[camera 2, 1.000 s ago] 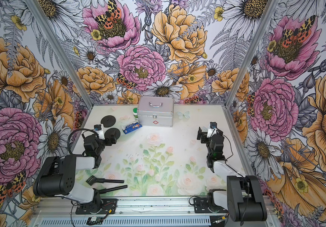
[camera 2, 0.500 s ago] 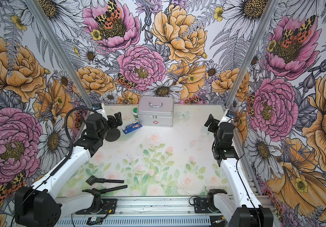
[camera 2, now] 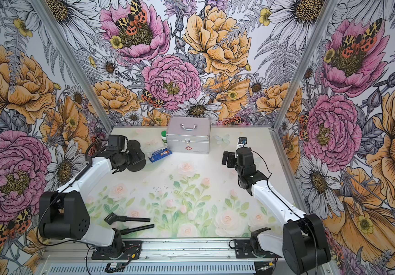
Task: Assemble a microphone stand
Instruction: Move the microphone stand base to the center of the board.
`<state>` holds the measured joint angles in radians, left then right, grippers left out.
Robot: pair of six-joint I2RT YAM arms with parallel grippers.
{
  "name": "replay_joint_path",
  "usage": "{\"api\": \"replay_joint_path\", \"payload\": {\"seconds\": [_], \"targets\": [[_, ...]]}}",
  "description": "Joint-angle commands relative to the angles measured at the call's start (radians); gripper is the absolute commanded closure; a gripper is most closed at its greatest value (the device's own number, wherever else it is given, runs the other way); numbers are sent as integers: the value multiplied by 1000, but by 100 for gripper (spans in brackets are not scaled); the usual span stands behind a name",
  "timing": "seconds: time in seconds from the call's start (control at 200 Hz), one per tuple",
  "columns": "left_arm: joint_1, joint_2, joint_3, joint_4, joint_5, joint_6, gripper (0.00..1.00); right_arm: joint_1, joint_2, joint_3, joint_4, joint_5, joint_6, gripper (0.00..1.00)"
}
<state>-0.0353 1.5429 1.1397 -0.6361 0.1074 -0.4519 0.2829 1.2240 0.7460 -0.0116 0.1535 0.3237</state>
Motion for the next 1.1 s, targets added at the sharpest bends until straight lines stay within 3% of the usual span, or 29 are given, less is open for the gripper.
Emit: {"api": "replay_joint_path", "payload": {"seconds": [0.0,0.23,0.715,1.096], "targets": [[-3,70,84,-65,112,67,1,22,25,27,-3,24,-13,0],[-16,242,240,-125,33,101,1,44,46,30,1,41,1,0],[-39,476,365,-146,-211,109,1,52,1,36,-22,85,-69,0],[-28,587,403,-146,-106,126,1,55,5,50,-33,48,-81,0]]}}
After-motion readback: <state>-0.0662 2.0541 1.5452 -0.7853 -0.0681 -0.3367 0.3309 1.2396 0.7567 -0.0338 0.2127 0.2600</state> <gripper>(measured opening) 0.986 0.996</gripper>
